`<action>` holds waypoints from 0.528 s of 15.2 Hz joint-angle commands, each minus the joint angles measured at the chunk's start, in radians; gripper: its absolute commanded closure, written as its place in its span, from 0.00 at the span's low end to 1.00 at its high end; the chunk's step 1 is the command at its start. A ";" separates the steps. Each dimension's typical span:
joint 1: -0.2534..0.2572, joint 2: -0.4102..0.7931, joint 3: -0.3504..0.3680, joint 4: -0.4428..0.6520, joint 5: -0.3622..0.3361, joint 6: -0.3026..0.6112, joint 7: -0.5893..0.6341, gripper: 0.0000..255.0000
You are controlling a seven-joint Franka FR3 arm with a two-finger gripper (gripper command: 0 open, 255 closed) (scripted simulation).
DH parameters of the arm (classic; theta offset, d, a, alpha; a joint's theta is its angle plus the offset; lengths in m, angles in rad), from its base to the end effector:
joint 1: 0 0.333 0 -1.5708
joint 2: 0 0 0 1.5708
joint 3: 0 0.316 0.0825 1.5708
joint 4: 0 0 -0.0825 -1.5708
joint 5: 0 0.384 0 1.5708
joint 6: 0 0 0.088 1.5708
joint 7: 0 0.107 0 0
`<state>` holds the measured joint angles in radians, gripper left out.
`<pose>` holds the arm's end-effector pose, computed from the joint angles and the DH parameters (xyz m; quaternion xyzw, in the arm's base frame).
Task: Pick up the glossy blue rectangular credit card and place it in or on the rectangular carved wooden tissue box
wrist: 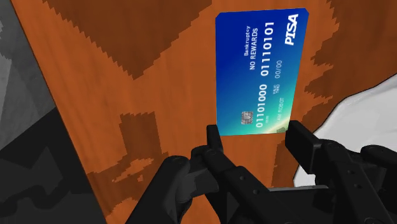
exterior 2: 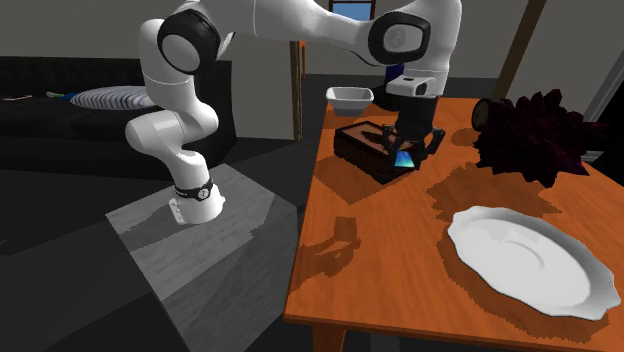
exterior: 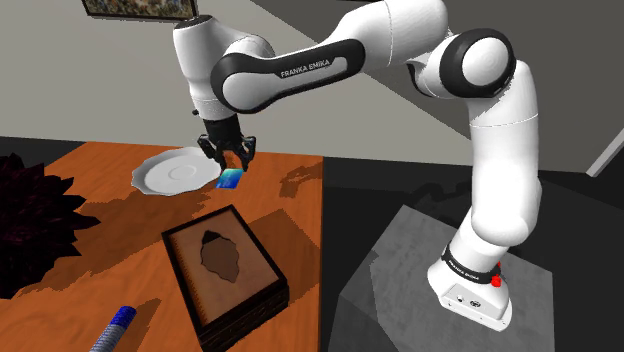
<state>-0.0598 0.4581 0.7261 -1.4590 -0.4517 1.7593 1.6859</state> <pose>0.5901 0.3146 0.4682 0.8821 -0.4652 0.0579 0.0461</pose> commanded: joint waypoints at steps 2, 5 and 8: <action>0.005 -0.005 0.003 0.033 0.006 -0.036 -0.008 1.00; 0.013 -0.006 0.005 0.073 0.009 -0.075 -0.017 1.00; 0.023 -0.019 0.013 0.075 0.016 -0.091 -0.002 1.00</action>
<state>-0.0397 0.4467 0.7348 -1.3788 -0.4401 1.6717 1.6761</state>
